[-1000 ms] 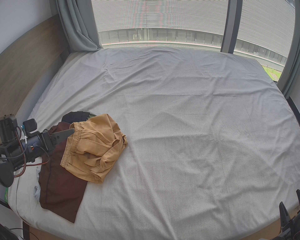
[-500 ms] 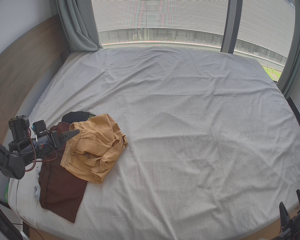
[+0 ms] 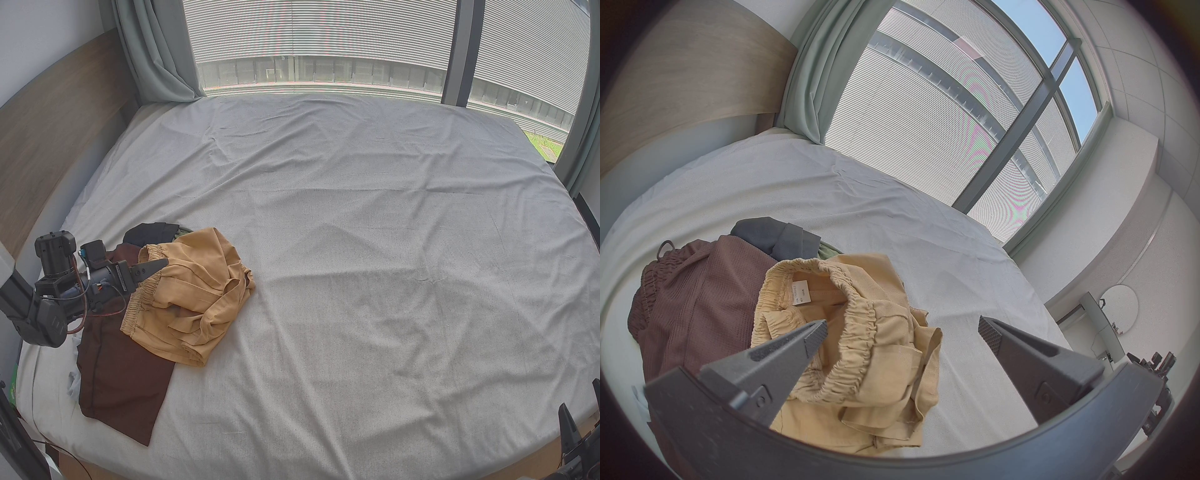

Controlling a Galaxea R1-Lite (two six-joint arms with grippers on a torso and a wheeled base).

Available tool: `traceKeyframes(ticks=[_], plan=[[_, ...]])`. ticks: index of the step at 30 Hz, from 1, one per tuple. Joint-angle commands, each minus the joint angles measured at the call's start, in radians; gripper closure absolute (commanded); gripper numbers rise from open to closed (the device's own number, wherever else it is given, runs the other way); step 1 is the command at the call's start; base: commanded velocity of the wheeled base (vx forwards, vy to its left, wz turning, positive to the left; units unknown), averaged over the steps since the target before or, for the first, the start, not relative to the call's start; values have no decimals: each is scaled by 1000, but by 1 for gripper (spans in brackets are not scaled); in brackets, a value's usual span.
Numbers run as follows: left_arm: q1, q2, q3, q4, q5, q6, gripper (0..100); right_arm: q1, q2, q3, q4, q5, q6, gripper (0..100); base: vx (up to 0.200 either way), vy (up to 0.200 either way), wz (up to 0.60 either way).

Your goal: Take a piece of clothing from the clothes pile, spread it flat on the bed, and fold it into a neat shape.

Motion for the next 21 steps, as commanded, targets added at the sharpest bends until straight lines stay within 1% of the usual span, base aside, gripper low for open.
traceKeyframes(ticks=[1, 3, 5, 12, 16, 21], plan=[[1, 48, -38, -2, -1, -1, 0, 0, -16, 16, -1, 1, 0, 0, 0, 0, 0], [1, 48, -39, -2, -3, -1, 0, 0, -16, 16, 0, 1, 0, 0, 0, 0, 0], [-2, 49, -39, -2, -21, -1, 0, 0, -16, 16, 0, 1, 0, 0, 0, 0, 0], [-9, 75, -41, -10, -27, -1, 0, 0, -16, 16, -1, 1, 0, 0, 0, 0, 0], [-17, 100, -39, -56, -32, -1, 0, 0, -16, 16, 0, 1, 0, 0, 0, 0, 0], [-31, 115, -45, -69, -37, -4, 0, 0, -16, 16, 0, 1, 0, 0, 0, 0, 0]])
